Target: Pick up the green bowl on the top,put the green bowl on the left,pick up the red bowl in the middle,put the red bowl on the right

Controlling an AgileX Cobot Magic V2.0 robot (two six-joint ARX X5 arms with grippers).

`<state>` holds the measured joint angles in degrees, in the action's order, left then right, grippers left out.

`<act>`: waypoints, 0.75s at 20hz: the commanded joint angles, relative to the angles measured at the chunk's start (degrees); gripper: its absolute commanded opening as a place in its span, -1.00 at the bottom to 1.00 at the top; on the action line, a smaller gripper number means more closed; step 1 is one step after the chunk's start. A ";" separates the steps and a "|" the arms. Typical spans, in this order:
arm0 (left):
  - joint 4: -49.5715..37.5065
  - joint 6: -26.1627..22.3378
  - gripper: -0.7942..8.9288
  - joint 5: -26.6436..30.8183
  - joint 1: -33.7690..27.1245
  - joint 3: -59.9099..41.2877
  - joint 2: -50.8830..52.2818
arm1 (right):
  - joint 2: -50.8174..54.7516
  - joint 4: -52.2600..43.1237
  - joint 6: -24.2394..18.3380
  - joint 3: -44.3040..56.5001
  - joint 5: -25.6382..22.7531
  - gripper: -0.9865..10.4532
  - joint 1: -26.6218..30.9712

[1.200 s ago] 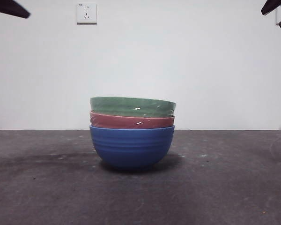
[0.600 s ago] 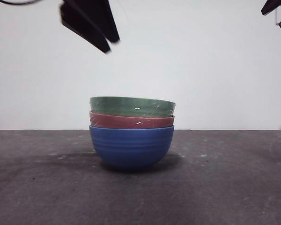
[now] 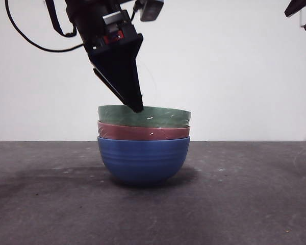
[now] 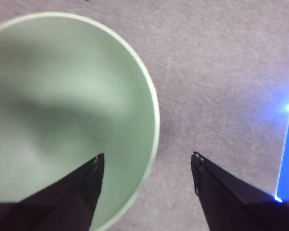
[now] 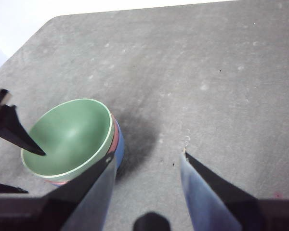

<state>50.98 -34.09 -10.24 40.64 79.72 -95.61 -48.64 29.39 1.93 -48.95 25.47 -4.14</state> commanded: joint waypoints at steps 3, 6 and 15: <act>-1.25 -1.55 -0.28 -1.51 0.24 -0.07 -1.84 | 0.00 -0.11 0.09 -0.20 0.07 -0.44 -0.07; -2.08 -2.03 -0.54 -0.94 0.48 -0.07 -1.81 | 0.00 -0.11 0.07 -0.20 0.02 -0.44 -0.07; -1.81 -3.67 -0.85 -0.22 0.57 0.46 -1.70 | -0.02 -0.15 0.04 -0.20 -0.09 -0.44 -0.07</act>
<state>48.99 -36.95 -10.44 41.10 79.96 -97.25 -48.64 29.56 1.93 -48.95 25.41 -4.14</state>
